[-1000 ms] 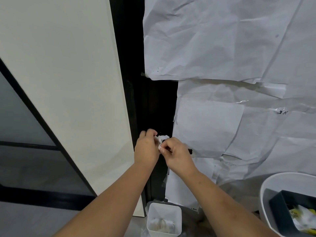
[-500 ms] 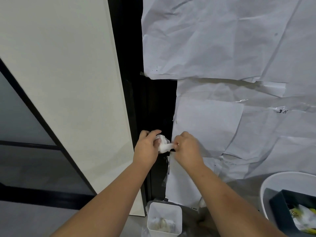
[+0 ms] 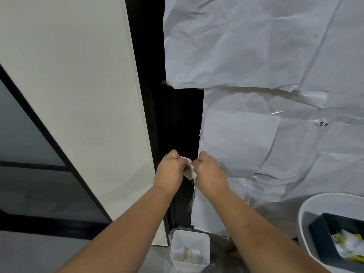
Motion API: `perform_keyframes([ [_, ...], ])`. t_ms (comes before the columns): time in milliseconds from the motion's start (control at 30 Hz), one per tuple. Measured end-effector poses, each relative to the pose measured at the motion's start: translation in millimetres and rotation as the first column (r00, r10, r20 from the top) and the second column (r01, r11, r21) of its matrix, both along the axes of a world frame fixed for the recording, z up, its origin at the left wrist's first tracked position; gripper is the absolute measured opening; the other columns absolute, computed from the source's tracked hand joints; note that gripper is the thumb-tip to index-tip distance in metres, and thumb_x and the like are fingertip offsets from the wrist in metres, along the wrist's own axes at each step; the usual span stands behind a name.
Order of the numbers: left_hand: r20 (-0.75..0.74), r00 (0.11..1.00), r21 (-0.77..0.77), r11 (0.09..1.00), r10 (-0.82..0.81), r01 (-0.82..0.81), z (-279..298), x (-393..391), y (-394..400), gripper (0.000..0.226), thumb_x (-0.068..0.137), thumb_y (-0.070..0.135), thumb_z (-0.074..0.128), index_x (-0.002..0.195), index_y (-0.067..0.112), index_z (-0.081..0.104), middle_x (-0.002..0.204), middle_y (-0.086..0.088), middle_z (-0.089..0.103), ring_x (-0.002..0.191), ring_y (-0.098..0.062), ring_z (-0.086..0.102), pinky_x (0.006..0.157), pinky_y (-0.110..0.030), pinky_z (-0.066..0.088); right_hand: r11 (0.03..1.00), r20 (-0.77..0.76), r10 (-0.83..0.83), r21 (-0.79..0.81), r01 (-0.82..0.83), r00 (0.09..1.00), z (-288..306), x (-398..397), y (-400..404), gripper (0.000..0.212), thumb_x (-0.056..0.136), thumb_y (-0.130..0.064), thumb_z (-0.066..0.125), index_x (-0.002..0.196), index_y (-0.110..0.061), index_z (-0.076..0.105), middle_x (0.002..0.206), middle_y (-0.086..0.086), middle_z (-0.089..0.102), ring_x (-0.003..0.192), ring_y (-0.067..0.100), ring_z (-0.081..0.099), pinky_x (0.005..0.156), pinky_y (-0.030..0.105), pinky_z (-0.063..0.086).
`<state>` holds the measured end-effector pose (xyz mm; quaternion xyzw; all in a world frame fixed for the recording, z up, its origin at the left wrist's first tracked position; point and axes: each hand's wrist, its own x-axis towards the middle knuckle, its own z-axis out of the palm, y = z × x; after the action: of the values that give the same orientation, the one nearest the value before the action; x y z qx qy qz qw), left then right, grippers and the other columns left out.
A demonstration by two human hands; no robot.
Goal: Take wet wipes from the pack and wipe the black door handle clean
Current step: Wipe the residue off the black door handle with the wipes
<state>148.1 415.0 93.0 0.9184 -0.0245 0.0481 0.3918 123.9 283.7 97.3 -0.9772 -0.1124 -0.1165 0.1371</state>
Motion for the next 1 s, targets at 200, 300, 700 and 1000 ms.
perform_keyframes([
  [200,0.223,0.967,0.231,0.971,-0.119,0.067,-11.2,-1.8,4.4,0.016,0.084,0.007,0.065,0.078,0.022,0.065,0.088,-0.001,0.055,0.081,-0.02,0.053,0.065,-0.027,0.04,0.99,0.014,-0.108,0.094,0.106,0.994,-2.0,15.0,3.5,0.012,0.081,-0.003,0.058,0.085,-0.006,0.068,0.085,0.007,0.05,0.068,0.02,0.046,0.055,0.034,0.044],
  [300,0.318,0.921,0.382,0.919,-0.227,0.094,-20.1,-3.7,7.0,0.018,0.073,0.006,0.079,0.088,0.011,0.072,0.082,-0.004,0.054,0.074,-0.021,0.054,0.055,-0.027,0.049,0.985,0.077,-0.12,0.132,0.109,0.99,-5.8,10.4,4.4,0.007,0.077,-0.001,0.062,0.075,-0.007,0.063,0.079,0.005,0.046,0.064,0.02,0.043,0.051,0.034,0.041],
  [700,0.369,0.896,0.349,0.93,-0.247,0.112,-28.5,-19.1,0.0,0.01,0.075,0.009,0.079,0.083,0.01,0.072,0.076,-0.003,0.052,0.061,-0.017,0.051,0.048,-0.022,0.04,0.984,0.187,-0.141,0.136,0.116,0.972,-28.2,-9.5,-4.7,0.025,0.065,0.013,0.063,0.081,-0.007,0.067,0.079,0.006,0.048,0.067,0.025,0.048,0.049,0.033,0.042],
  [1000,0.239,0.961,0.083,0.989,-0.14,0.124,-59.6,-48.4,-18.8,0.013,0.086,0.001,0.069,0.097,0.004,0.076,0.096,-0.01,0.067,0.085,-0.023,0.065,0.077,-0.027,0.053,0.973,0.052,-0.121,0.205,0.108,0.991,-68.1,-41.1,-41.1,0.018,0.074,0.002,0.066,0.086,-0.01,0.069,0.077,0.008,0.057,0.072,0.032,0.057,0.057,0.036,0.048],
])
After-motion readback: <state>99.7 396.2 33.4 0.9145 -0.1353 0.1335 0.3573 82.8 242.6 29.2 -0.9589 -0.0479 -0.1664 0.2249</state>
